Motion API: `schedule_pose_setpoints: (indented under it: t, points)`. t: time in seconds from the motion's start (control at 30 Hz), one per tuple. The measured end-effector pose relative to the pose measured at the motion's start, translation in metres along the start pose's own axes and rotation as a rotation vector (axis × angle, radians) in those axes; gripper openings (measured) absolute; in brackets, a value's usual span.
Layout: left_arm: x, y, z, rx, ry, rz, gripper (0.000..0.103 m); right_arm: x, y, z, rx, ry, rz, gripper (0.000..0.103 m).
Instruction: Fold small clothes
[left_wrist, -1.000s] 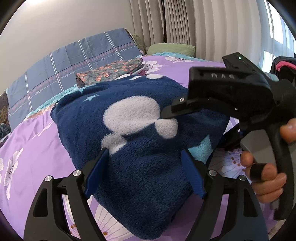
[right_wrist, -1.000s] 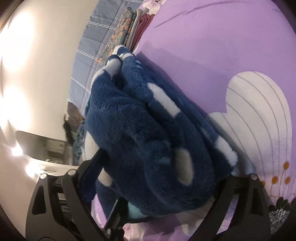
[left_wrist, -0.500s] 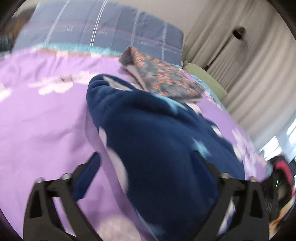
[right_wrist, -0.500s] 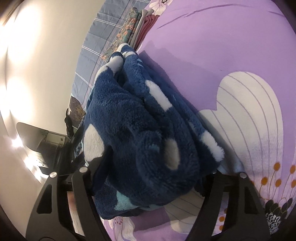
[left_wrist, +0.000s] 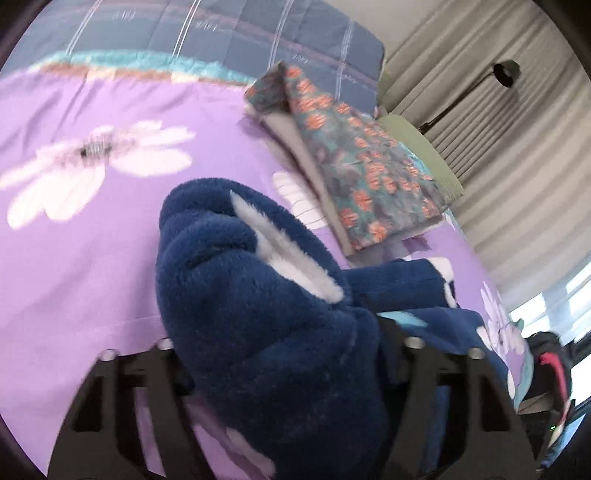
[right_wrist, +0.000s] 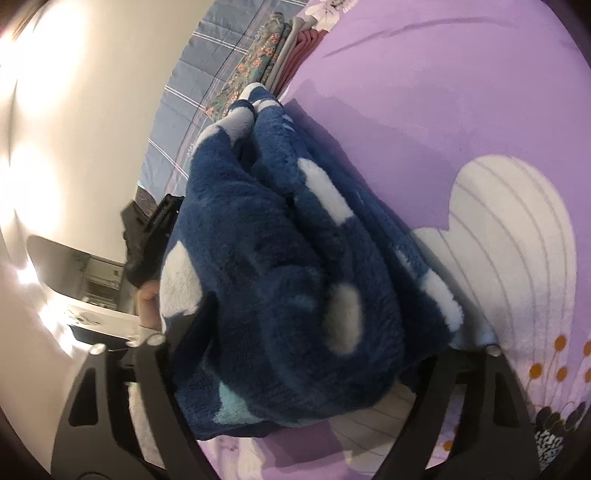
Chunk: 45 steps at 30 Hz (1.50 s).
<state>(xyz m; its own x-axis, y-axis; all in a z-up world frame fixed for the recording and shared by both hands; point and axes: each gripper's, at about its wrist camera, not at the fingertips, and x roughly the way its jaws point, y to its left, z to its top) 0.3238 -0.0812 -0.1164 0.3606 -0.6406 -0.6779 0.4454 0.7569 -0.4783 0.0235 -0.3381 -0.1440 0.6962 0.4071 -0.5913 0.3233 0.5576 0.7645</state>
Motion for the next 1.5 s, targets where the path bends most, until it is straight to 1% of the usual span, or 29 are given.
schedule_pose_setpoints:
  t: [0.07,0.1,0.13,0.17,0.23,0.33,0.43,0.5,0.57,0.63,0.73,0.8,0.83,0.93,1.03,1.1,1.17,1.23,1.27,1.37,1.43,1.5]
  points:
    - [-0.017,-0.014,0.0,0.052,-0.056,0.008,0.051,-0.007,0.008,-0.002,-0.052,-0.017,-0.023,0.061]
    - [-0.024,-0.016,0.0,0.061,-0.074,0.003,0.048,-0.012,0.016,-0.003,-0.094,-0.027,-0.038,0.057]
    - [-0.035,-0.021,0.001,0.066,-0.101,-0.009,0.047,-0.018,0.025,-0.005,-0.145,-0.039,-0.048,0.05]
    - [-0.044,-0.022,-0.001,0.064,-0.116,-0.018,0.047,-0.021,0.031,-0.006,-0.176,-0.045,-0.049,0.046]
    - [-0.069,-0.025,-0.006,0.072,-0.164,-0.043,0.046,-0.033,0.046,-0.008,-0.253,-0.063,-0.038,0.042]
    - [-0.105,-0.022,-0.015,0.064,-0.226,-0.059,0.046,-0.047,0.062,-0.012,-0.329,-0.099,-0.031,0.041]
    - [-0.145,-0.017,-0.022,0.052,-0.298,-0.06,0.046,-0.061,0.086,-0.014,-0.443,-0.134,-0.012,0.041]
    - [-0.171,-0.011,-0.026,0.041,-0.347,-0.049,0.046,-0.059,0.101,-0.013,-0.502,-0.13,0.004,0.041]
    - [-0.192,-0.007,-0.026,0.039,-0.381,-0.032,0.046,-0.055,0.116,-0.009,-0.557,-0.107,0.033,0.041]
    - [-0.214,-0.001,-0.026,0.039,-0.411,0.006,0.047,-0.047,0.129,-0.002,-0.602,-0.08,0.063,0.041]
    - [-0.233,0.008,-0.017,0.04,-0.432,0.084,0.047,-0.022,0.162,0.017,-0.707,-0.034,0.098,0.041]
    - [-0.242,0.014,-0.01,0.04,-0.445,0.123,0.047,-0.008,0.182,0.027,-0.759,-0.02,0.114,0.041]
    - [-0.247,0.017,-0.003,0.044,-0.456,0.147,0.047,0.002,0.194,0.038,-0.78,-0.015,0.122,0.041]
    - [-0.26,0.033,0.026,0.038,-0.504,0.223,0.047,0.04,0.244,0.072,-0.847,0.008,0.147,0.041]
    - [-0.267,0.056,0.058,0.008,-0.553,0.283,0.047,0.075,0.281,0.098,-0.891,0.028,0.167,0.041]
    - [-0.267,0.07,0.075,-0.004,-0.572,0.317,0.047,0.105,0.307,0.117,-0.907,0.049,0.177,0.041]
    - [-0.261,0.088,0.097,-0.018,-0.586,0.354,0.047,0.136,0.327,0.136,-0.909,0.064,0.175,0.041]
    - [-0.25,0.107,0.113,-0.03,-0.595,0.382,0.047,0.173,0.346,0.153,-0.914,0.073,0.153,0.041]
    - [-0.245,0.116,0.117,-0.041,-0.595,0.393,0.047,0.185,0.351,0.158,-0.913,0.073,0.141,0.041]
    - [-0.215,0.149,0.135,-0.096,-0.565,0.43,0.047,0.231,0.362,0.17,-0.928,0.061,0.081,0.041]
    - [-0.199,0.163,0.142,-0.105,-0.551,0.452,0.047,0.255,0.363,0.173,-0.937,0.049,0.043,0.041]
    - [-0.179,0.178,0.148,-0.12,-0.535,0.484,0.05,0.281,0.36,0.179,-0.928,0.048,0.007,0.041]
